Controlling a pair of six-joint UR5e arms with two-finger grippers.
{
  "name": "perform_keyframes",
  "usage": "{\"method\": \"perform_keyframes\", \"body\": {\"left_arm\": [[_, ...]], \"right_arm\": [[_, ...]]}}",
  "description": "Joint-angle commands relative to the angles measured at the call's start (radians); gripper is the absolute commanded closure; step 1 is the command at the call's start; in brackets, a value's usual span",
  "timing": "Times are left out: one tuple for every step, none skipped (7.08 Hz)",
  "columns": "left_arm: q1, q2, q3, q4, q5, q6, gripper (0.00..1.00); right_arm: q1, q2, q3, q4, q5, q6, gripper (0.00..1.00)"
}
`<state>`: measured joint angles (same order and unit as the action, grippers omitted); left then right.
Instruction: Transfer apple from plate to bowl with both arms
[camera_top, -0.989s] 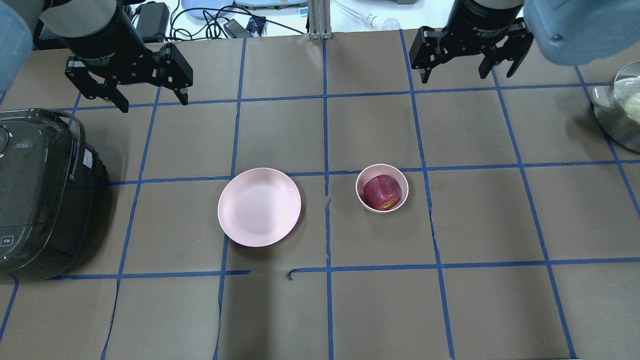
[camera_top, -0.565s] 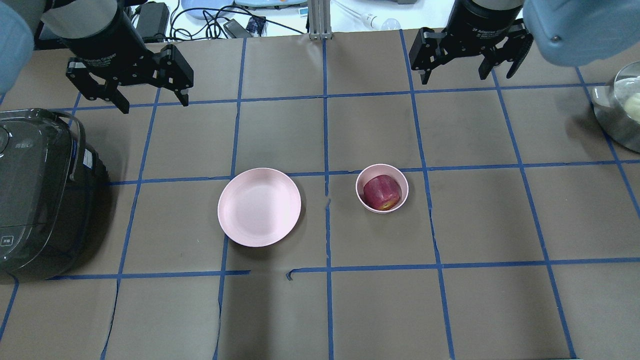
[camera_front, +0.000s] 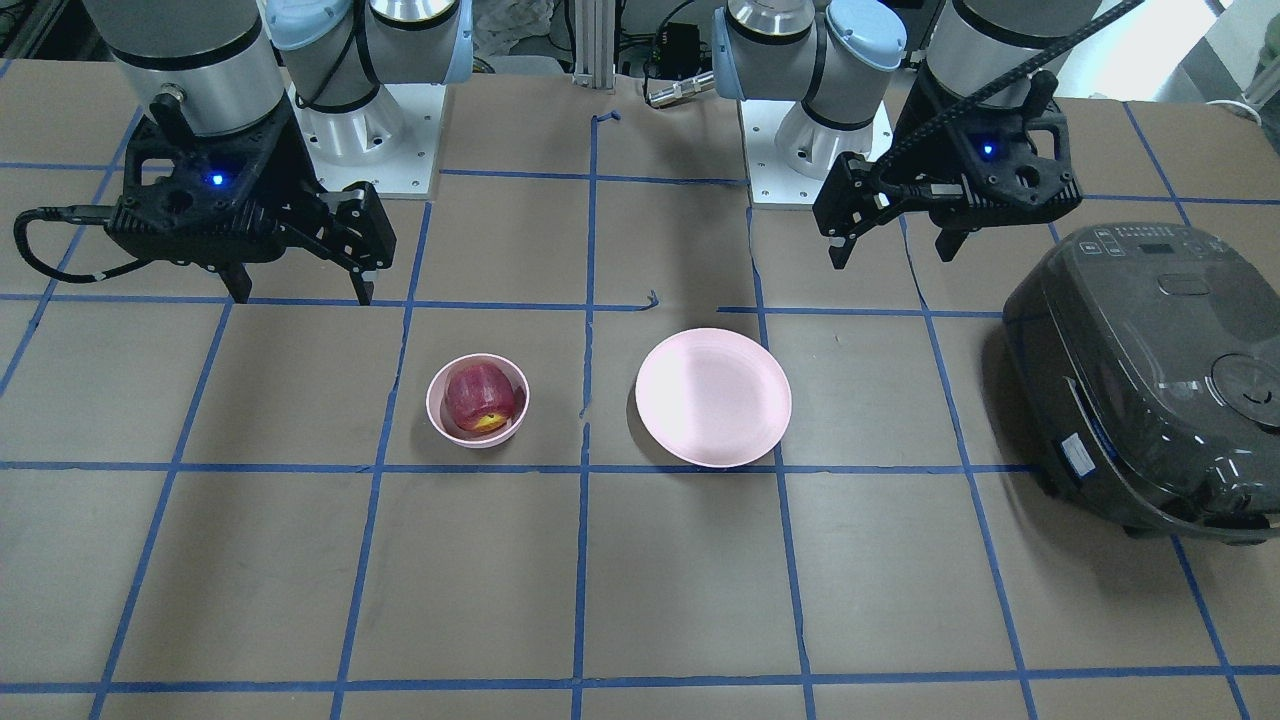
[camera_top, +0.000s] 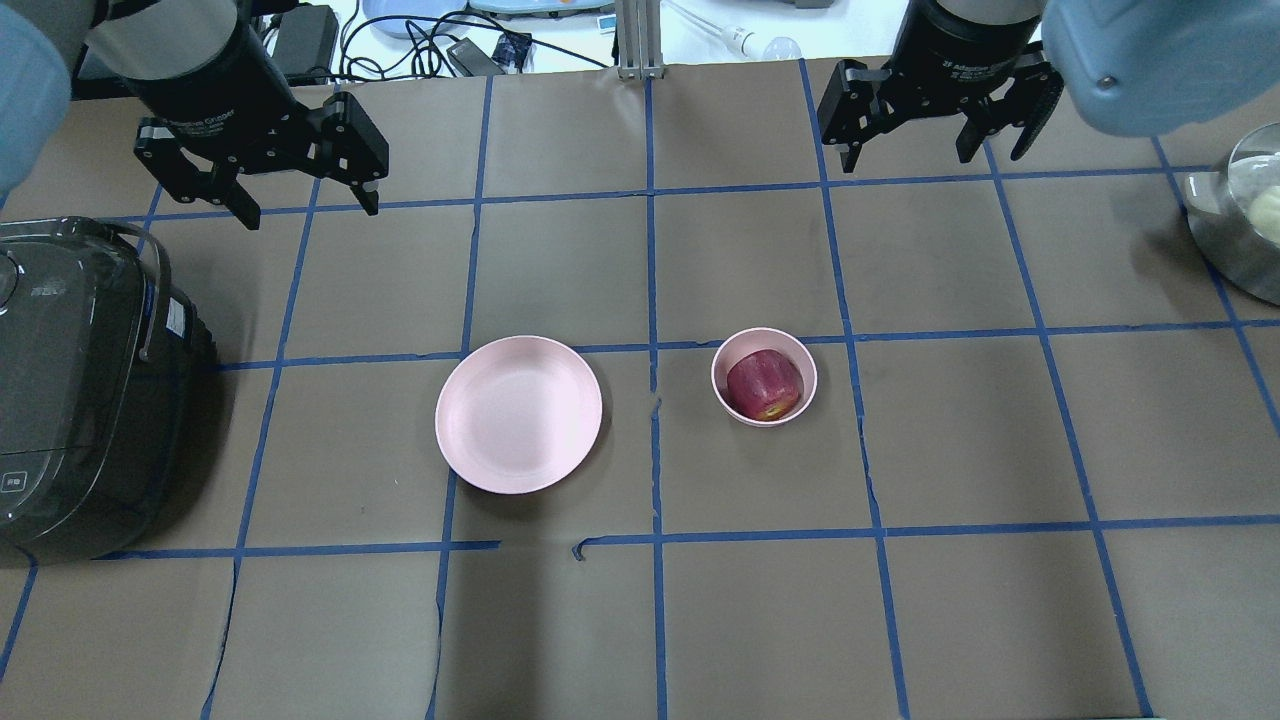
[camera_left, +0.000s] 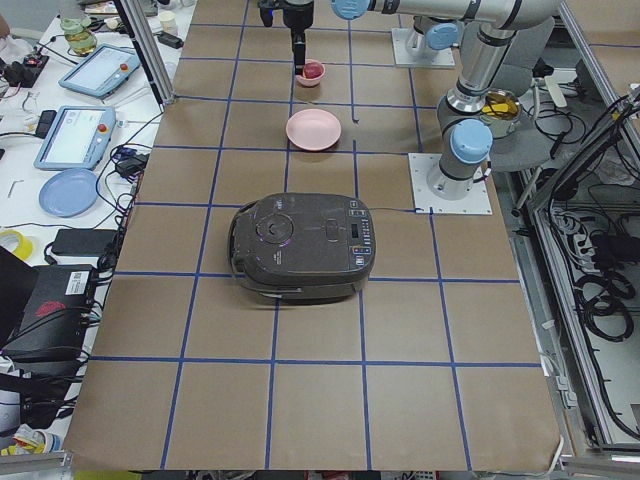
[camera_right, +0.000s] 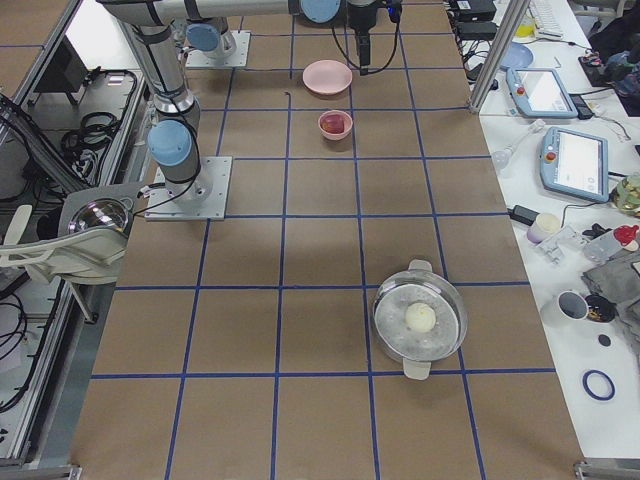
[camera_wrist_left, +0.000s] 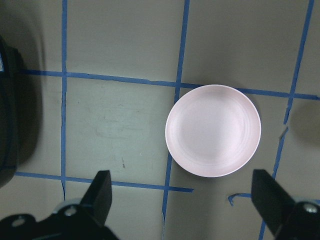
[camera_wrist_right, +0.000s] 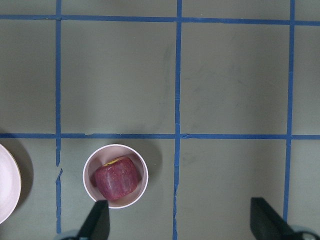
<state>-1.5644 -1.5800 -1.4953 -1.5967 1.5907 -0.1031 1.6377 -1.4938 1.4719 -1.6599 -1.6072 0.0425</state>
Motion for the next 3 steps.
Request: {"method": "perform_keyframes", "body": {"left_arm": [[0.0, 0.0, 0.0, 0.0, 0.0, 0.0, 0.0], [0.0, 0.0, 0.0, 0.0, 0.0, 0.0, 0.0], [0.0, 0.0, -0.002, 0.0, 0.0, 0.0, 0.0]], "right_arm": [[0.002, 0.0, -0.002, 0.0, 0.001, -0.001, 0.0], [0.001, 0.0, -0.004, 0.0, 0.003, -0.001, 0.0], [0.002, 0.0, -0.007, 0.002, 0.003, -0.001, 0.0]]}}
